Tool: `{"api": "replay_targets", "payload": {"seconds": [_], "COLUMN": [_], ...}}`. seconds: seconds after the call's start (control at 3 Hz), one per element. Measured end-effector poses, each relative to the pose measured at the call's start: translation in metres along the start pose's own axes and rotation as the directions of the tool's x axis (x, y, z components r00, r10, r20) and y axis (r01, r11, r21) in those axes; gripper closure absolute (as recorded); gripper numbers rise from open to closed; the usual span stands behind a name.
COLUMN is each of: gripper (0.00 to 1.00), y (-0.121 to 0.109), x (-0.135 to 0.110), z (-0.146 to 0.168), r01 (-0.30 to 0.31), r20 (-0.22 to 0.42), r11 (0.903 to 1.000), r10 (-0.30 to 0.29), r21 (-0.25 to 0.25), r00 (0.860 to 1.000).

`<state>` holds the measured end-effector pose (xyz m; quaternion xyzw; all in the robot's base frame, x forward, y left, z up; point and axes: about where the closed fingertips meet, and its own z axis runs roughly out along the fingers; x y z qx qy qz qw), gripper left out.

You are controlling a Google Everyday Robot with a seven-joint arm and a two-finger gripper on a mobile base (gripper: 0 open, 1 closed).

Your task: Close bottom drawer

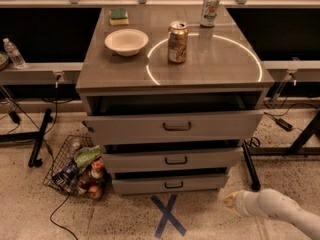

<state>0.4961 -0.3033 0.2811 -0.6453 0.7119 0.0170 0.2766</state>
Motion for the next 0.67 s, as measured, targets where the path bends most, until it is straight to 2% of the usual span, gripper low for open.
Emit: {"api": "replay_targets", "payload": {"seconds": [0.33, 0.67], "gripper": [1.0, 1.0], "y": [-0.013, 0.0], "x": [-0.026, -0.002], "z": [-0.07, -0.101], "r01": [0.006, -0.047], "r20": [0.09, 0.086], "r11": [0.9932, 0.9837], "r10": [-0.016, 0.032], "r21": [0.117, 0.174], "r00": [0.996, 0.996]}}
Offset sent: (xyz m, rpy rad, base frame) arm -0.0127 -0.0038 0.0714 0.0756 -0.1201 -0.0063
